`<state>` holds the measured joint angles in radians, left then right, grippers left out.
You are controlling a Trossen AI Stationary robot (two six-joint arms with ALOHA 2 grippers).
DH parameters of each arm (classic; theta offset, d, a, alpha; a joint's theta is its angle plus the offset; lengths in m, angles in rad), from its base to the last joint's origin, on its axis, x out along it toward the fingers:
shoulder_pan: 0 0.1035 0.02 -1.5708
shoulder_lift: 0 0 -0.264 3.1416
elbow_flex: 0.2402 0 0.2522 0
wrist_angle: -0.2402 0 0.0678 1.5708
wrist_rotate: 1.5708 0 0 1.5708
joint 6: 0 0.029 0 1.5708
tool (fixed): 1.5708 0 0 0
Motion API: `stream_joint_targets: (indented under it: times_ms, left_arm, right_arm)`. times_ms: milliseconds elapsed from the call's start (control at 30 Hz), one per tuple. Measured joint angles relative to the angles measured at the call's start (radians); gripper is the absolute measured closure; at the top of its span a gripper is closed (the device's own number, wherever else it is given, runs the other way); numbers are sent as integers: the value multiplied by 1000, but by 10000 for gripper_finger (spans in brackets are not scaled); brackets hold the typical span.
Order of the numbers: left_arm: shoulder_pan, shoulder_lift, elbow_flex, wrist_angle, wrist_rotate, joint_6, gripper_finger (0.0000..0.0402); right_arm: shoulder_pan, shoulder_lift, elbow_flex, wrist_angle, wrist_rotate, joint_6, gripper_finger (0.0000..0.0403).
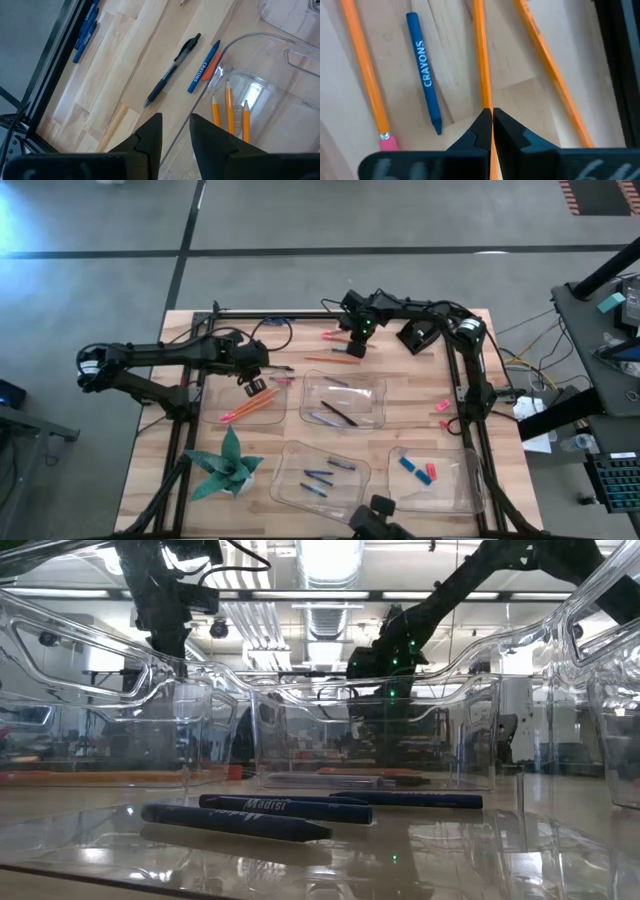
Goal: Sort crayons/erasers/pens/pencils in bins
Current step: Put the orange pencil into the top left transparent bin
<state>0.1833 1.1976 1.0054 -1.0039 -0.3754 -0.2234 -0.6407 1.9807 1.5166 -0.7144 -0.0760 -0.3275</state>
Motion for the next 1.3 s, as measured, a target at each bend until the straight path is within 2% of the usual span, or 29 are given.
stream_joint_targets:
  times_ms: [200,467,600,1300]
  left_arm:
    - [0,0,0,0,0,0,317]
    - [0,0,0,0,0,0,317]
    - [0,0,0,0,0,0,317]
    - [0,0,0,2,0,-5,317]
  right_arm:
    - [1,11,0,14,-4,29,377]
    - [1,11,0,98,-6,67,290]
    - [10,27,1,131,-7,52,264]
    - [27,32,13,130,-9,-13,278]
